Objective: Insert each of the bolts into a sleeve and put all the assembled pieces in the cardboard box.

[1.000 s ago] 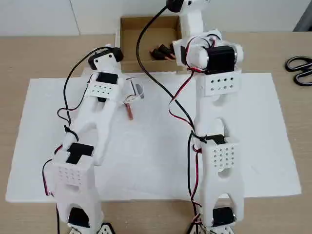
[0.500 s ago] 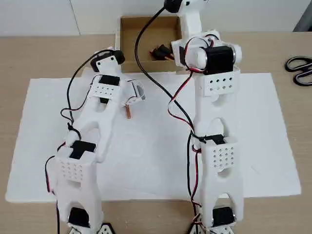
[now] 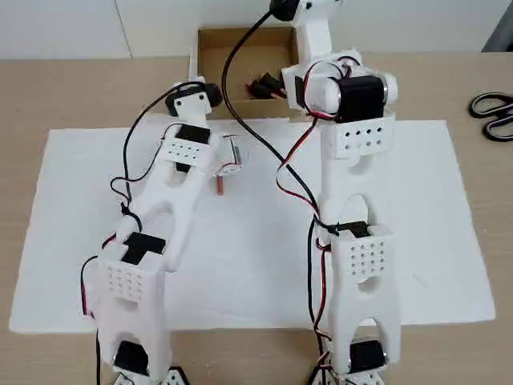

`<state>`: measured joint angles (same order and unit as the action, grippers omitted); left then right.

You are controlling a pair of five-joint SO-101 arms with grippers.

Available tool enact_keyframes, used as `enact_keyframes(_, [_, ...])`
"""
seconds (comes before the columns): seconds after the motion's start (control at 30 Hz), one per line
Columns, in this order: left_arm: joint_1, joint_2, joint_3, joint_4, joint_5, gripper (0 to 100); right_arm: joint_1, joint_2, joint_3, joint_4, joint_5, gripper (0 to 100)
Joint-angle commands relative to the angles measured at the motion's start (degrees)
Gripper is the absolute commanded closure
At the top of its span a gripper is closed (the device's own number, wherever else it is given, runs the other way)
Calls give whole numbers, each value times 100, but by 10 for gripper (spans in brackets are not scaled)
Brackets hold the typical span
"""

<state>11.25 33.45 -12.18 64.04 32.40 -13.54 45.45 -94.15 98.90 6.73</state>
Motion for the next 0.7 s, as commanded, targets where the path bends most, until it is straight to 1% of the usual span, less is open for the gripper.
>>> enact_keyframes(0.0, [273,-26,-180,62,-79,901,22,-338,-193,48,18,734])
enact_keyframes(0.1, [369,-26,-180,62,-343,950,22,-338,-193,48,18,734])
enact_keyframes(0.23, [387,-26,-180,62,-343,991,22,-338,-193,48,18,734])
enact_keyframes(0.43, [431,-88,-215,237,-343,994,22,-338,-193,48,18,734])
enact_keyframes(0.5, [484,-88,-382,492,-352,994,22,-338,-185,48,18,734])
enact_keyframes(0.67, [712,-88,-1218,1495,-484,994,4,-286,-185,48,18,734])
